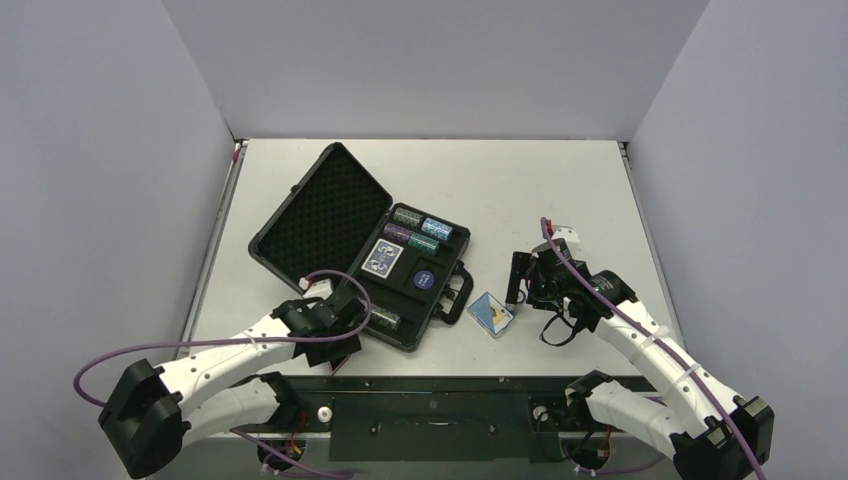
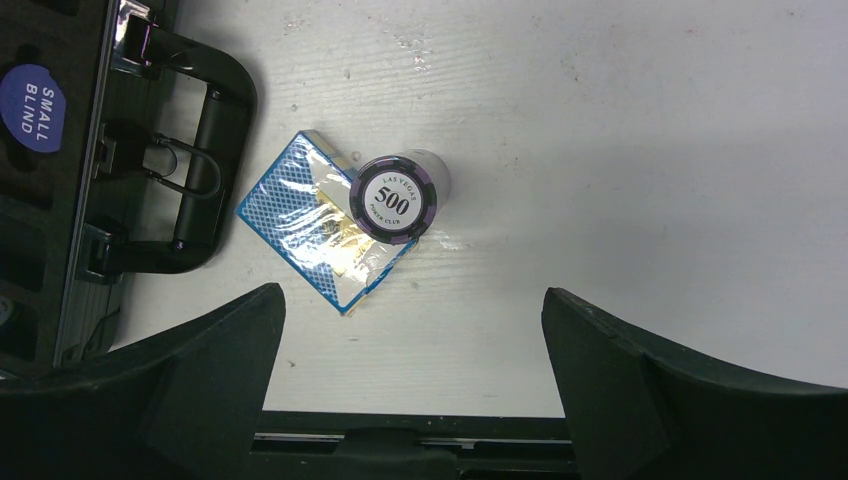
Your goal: Pack up texas hold em set
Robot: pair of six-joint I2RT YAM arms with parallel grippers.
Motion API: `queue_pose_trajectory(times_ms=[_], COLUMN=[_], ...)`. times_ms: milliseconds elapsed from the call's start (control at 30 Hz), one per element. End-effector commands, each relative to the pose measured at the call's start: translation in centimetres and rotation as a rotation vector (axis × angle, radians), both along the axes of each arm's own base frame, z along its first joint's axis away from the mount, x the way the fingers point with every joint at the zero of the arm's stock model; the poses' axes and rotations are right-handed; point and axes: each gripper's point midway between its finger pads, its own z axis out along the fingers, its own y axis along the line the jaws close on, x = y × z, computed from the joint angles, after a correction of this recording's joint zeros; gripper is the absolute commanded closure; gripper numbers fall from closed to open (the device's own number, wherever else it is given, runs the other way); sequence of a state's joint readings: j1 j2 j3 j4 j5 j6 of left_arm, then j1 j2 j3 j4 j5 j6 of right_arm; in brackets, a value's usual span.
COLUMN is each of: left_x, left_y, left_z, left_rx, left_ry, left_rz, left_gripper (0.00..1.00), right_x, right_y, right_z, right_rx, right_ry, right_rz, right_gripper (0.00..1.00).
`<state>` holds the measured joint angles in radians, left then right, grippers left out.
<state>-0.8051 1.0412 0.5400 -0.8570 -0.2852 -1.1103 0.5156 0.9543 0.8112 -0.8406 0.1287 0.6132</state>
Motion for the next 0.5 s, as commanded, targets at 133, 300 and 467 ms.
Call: queue_pose_trajectory(times_ms=[133,300,467], left_x=[0.5,0.9,2.8], left_y=[-0.5,-0.5,-2.3], left_z=[4.6,6.9,9.6], left_rx=[-0.073,-0.09,-0.13], left_ry=[-0.063,-0.097,-0.146], left_rz=[0.026,0.035,0.018], left_gripper=[0.62,0.62,0.62], right_x=[1.0,1.0,1.1], right_y=[0.2,0.2,0.2], right_z=[1.4,1.4,1.4], right_rx=[0.022,0.023,0.022], right_ry=[-0.047,-0.047,-0.048], right_rz=[-0.021,-0.023,-0.023], right_gripper=[0.04,0.04,0.04])
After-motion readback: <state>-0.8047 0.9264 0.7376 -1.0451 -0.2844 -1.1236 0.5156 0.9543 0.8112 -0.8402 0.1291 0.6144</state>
